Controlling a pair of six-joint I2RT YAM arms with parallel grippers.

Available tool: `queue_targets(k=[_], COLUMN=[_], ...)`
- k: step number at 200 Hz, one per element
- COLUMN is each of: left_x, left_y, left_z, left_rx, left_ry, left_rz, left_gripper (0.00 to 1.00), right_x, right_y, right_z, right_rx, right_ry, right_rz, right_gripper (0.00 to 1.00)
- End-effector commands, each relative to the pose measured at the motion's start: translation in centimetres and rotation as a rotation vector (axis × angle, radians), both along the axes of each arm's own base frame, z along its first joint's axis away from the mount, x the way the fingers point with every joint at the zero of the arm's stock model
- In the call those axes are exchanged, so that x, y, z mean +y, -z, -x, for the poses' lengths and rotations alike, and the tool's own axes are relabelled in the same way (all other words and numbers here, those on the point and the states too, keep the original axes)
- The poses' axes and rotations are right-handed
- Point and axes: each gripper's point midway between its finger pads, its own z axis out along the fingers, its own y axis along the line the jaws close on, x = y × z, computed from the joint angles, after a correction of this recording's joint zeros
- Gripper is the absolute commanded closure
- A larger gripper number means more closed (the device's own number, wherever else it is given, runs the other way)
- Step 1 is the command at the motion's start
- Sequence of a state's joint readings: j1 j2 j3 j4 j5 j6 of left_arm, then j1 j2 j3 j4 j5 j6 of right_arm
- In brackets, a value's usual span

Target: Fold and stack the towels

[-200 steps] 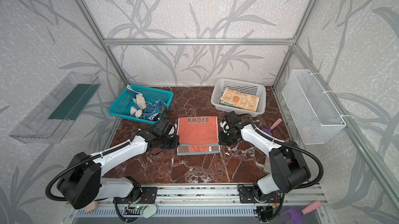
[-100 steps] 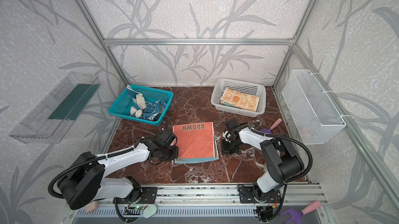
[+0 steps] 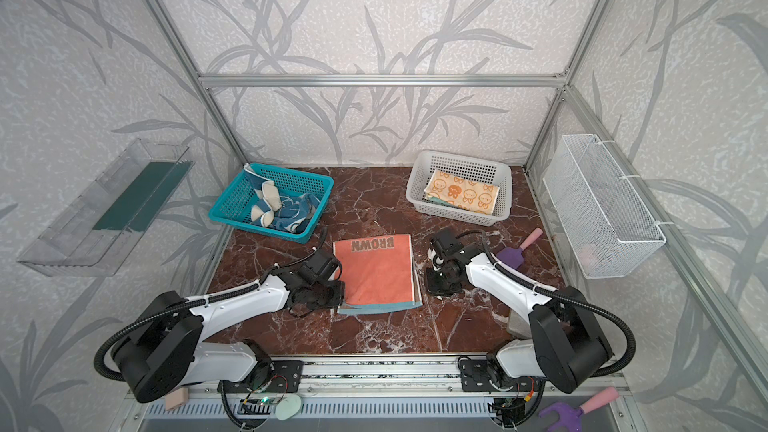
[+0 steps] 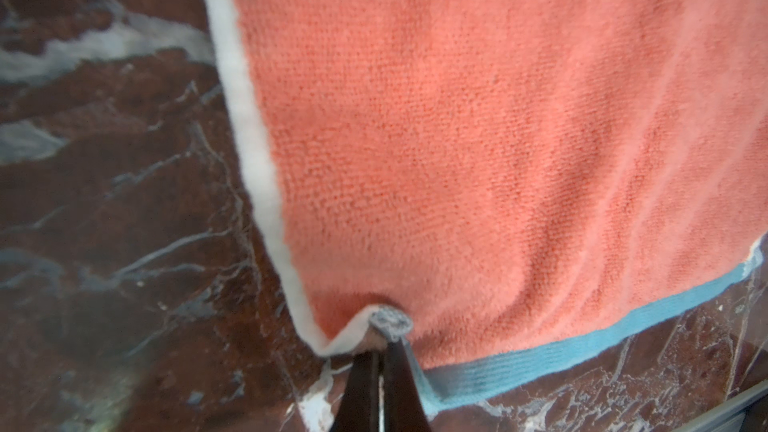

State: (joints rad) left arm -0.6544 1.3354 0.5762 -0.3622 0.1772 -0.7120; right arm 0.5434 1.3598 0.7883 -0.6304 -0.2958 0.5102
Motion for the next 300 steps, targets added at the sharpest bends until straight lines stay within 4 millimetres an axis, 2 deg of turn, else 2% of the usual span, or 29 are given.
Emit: queue_targets(k=[1,18,71,87,102,117,165,185,223,240,271,300], left_x=[1.6,1.5,1.0,1.1,1.2,1.5,2.3,2.6,1.9,1.8,1.8,1.7], left_y=[1.3,1.5,2.2,2.2,2.0,1.8,0.1,-1.4,-5.0,-5.9,-6.1,-4.9], left_z=[1.7,1.7,1.8,1.7,1.6,1.4,0.3,-0.3,-1.2,-1.5,-1.4,-1.1], left_rx=[0.070,0.072,0.093,0.091,0.086,0.084,0.060,0.030,-0.067,-0.090,-0.092,-0.056], left_ry=[-0.015,-0.006,0.016,0.021,0.025,0.018,0.032,0.042,0.076,0.078,0.077,0.072], left_rz=[-0.072,-0.076,-0.065,-0.073,-0.079,-0.094,-0.119,-0.126,-0.074,-0.069,-0.067,-0.061], left_gripper=[1.00,1.00,1.00,1.00,1.00,1.00,1.00,1.00,1.00,1.00,1.00,1.00], right_x=[2.0,2.9,4.1,4.5,4.9,5.0,4.6,4.5,5.1,5.3,5.1,4.7], right_y=[0.0,1.2,4.5,4.8,4.5,4.1,1.8,0.8,-1.2,-1.7,-1.8,-0.3], right_z=[0.5,1.1,2.0,2.0,1.7,1.3,0.2,0.0,-0.9,-1.1,-0.9,0.1], right_rx=[0.041,0.073,0.172,0.183,0.171,0.155,0.094,0.078,0.037,0.030,0.035,0.081], right_ry=[0.038,0.018,0.014,0.006,0.003,0.004,-0.007,-0.008,-0.006,-0.039,-0.048,-0.058], right_rz=[-0.066,-0.057,-0.012,-0.017,-0.019,-0.012,0.024,0.025,0.004,0.009,0.012,0.027], right_gripper=[0.70,0.69,0.69,0.78,0.92,1.00,1.00,1.00,1.00,1.00,1.00,1.00])
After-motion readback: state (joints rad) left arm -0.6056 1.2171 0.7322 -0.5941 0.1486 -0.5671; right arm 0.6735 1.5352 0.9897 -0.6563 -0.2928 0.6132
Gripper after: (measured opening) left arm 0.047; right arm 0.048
